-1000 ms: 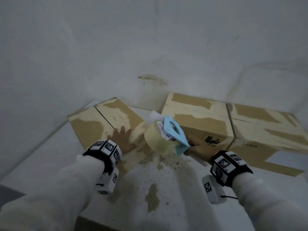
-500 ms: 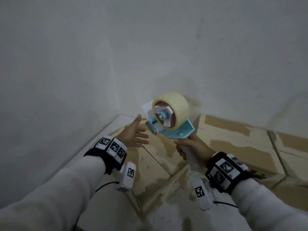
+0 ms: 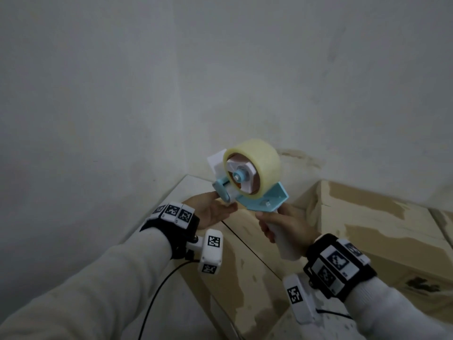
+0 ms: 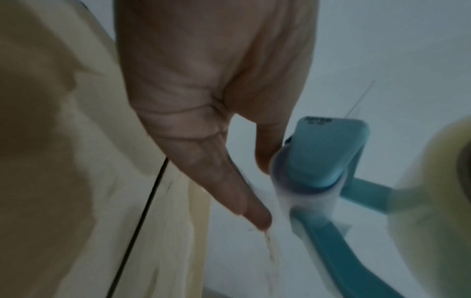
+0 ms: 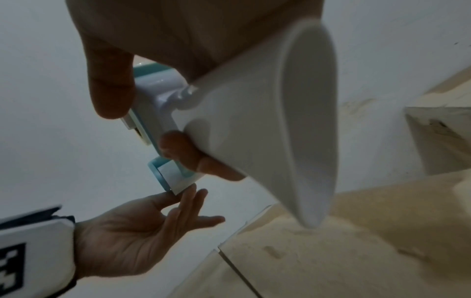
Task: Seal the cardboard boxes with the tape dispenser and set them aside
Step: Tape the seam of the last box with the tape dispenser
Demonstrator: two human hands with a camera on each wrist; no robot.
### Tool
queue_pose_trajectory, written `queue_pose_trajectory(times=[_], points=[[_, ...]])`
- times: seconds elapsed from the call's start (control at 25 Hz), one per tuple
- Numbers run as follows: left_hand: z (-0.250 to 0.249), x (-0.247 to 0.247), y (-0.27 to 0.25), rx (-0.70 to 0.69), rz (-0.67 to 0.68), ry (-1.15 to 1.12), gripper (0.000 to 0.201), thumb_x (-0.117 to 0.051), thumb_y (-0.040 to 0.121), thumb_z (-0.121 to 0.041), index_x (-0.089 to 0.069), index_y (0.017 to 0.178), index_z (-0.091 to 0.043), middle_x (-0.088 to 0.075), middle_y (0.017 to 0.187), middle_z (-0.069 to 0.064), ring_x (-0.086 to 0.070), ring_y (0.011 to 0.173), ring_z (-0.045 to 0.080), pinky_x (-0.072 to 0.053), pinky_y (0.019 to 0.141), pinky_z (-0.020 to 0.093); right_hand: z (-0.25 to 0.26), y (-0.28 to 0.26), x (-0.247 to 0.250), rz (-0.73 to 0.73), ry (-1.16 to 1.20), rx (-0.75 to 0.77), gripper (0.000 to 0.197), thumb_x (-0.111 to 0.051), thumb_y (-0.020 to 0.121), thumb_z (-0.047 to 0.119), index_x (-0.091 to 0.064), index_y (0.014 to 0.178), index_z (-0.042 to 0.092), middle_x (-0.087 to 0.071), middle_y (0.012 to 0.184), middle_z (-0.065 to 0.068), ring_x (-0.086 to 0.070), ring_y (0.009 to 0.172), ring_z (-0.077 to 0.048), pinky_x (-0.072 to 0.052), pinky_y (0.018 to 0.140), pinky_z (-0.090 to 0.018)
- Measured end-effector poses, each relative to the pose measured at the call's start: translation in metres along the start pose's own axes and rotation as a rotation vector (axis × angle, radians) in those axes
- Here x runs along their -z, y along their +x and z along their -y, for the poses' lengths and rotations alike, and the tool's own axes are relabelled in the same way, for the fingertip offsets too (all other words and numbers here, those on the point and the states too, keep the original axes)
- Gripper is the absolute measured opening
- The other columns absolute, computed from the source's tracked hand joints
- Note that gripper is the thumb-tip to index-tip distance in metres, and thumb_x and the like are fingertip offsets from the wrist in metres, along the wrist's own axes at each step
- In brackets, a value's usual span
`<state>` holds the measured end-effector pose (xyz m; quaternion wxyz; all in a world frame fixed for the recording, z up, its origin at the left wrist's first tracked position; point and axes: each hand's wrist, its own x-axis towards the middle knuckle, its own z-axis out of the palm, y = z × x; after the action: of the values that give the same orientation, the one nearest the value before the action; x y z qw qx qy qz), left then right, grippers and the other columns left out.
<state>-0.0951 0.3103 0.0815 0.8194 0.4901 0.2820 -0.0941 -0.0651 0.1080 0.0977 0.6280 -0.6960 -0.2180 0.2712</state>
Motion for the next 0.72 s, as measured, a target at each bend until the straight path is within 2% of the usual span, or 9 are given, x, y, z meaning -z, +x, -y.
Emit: queue_pose_trajectory(times=[0.08,0.12,0.24,0.32,0.44,0.52,0.6,0.72], points=[[-0.010,0.009,0.014,-0.087,-0.103,0.006,0.037,-0.049,0.093,-0.003,-0.050,0.129,0.003,-0.065,0.087,0.012,-0.067,0.069,0.017,-0.056,0.053,0.022,-0.003,0.007,-0.004,-0.020,-0.062,-0.004,0.018,-0.071,0.075,0.020,-0.055,0.075,0.010,-0.051,0.053,-0.002,-0.044,0.047,-0.019,-0.037,0.046,-0.028],[-0.014,0.013,0.018,-0.113,-0.144,0.054,0.036,-0.050,0.091,0.002,-0.051,0.127,0.006,-0.064,0.084,0.013,-0.066,0.062,0.017,-0.056,0.049,0.021,-0.005,0.010,-0.007,-0.037,-0.094,-0.002,0.019,-0.071,0.079,0.018,-0.055,0.073,0.010,-0.051,0.052,-0.003,-0.044,0.046,-0.019,-0.037,0.046,-0.029],[-0.027,0.022,0.029,-0.176,-0.188,0.286,0.032,-0.055,0.088,0.001,-0.057,0.119,0.009,-0.063,0.076,0.015,-0.062,0.040,0.010,-0.052,0.042,0.019,-0.009,0.019,-0.019,-0.083,-0.146,-0.010,0.020,-0.067,0.084,0.018,-0.054,0.071,0.010,-0.051,0.050,-0.001,-0.045,0.044,-0.018,-0.039,0.047,-0.029],[-0.038,0.027,0.032,-0.240,-0.205,0.366,0.028,-0.054,0.087,0.004,-0.058,0.115,0.009,-0.063,0.073,0.015,-0.060,0.038,0.010,-0.052,0.043,0.019,-0.009,0.024,-0.024,-0.101,-0.153,-0.023,0.021,-0.064,0.085,0.020,-0.053,0.071,0.011,-0.052,0.050,-0.001,-0.046,0.043,-0.017,-0.040,0.046,-0.029],[-0.056,0.048,0.036,-0.320,-0.270,0.397,0.026,-0.060,0.086,0.002,-0.056,0.111,-0.002,-0.069,0.061,0.008,-0.065,0.043,0.010,-0.053,0.044,0.018,-0.008,0.023,-0.024,-0.099,-0.182,-0.050,0.024,-0.062,0.087,0.022,-0.053,0.068,0.011,-0.052,0.051,-0.004,-0.046,0.043,-0.018,-0.041,0.045,-0.028],[-0.061,0.062,0.042,-0.311,-0.289,0.428,0.029,-0.062,0.085,0.001,-0.052,0.112,-0.005,-0.069,0.059,0.008,-0.066,0.043,0.010,-0.052,0.045,0.019,-0.012,0.022,-0.023,-0.093,-0.183,-0.080,0.022,-0.062,0.087,0.022,-0.053,0.070,0.010,-0.052,0.051,-0.006,-0.045,0.043,-0.019,-0.040,0.045,-0.028],[-0.054,0.070,0.050,-0.262,-0.298,0.502,0.029,-0.060,0.087,0.002,-0.044,0.109,-0.009,-0.065,0.067,0.014,-0.062,0.037,0.009,-0.050,0.050,0.024,-0.018,0.026,-0.024,-0.080,-0.240,-0.112,0.020,-0.063,0.086,0.026,-0.056,0.074,0.012,-0.053,0.052,-0.009,-0.046,0.043,-0.021,-0.040,0.048,-0.029],[-0.042,0.082,0.069,-0.241,-0.296,0.617,0.021,-0.061,0.087,-0.002,-0.043,0.094,-0.010,-0.064,0.063,0.011,-0.059,0.035,0.006,-0.040,0.052,0.023,-0.026,0.039,-0.029,-0.034,-0.325,-0.146,0.018,-0.061,0.086,0.032,-0.062,0.082,0.014,-0.055,0.052,-0.012,-0.047,0.041,-0.019,-0.041,0.053,-0.030]])
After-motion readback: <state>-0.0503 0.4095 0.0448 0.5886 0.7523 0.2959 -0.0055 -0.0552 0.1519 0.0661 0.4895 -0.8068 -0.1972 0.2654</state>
